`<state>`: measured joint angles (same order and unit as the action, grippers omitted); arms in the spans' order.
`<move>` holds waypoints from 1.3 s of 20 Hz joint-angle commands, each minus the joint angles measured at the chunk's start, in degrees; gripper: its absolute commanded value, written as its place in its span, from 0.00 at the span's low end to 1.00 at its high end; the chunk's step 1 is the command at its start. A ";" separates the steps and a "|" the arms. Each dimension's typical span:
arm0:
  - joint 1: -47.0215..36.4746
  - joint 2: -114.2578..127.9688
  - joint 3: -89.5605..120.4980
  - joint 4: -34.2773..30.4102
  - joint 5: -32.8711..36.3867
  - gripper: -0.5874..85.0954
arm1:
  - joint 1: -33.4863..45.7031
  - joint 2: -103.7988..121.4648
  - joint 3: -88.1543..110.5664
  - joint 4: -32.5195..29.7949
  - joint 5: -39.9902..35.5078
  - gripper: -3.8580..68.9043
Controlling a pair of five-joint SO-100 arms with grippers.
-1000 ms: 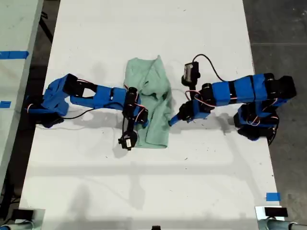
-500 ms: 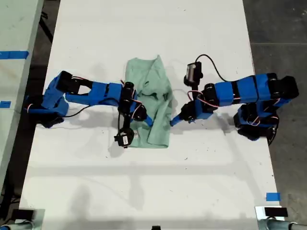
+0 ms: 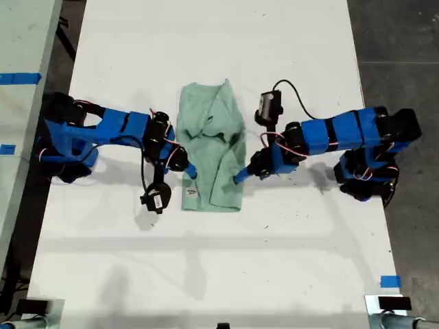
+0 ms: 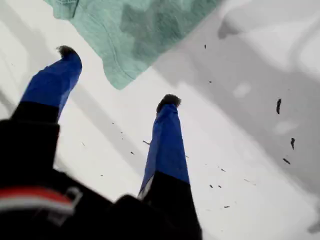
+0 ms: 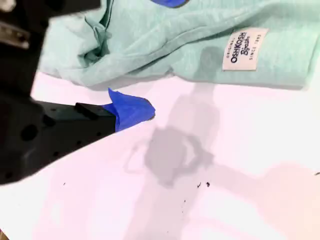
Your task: Fold tshirt
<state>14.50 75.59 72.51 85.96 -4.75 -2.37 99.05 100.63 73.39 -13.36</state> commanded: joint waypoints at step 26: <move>1.76 -20.21 -3.52 -17.40 -1.85 0.26 | -4.39 -44.21 -40.52 5.98 2.29 0.38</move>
<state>17.40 55.99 70.31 70.14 -6.86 -6.24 55.37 62.67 81.04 -10.37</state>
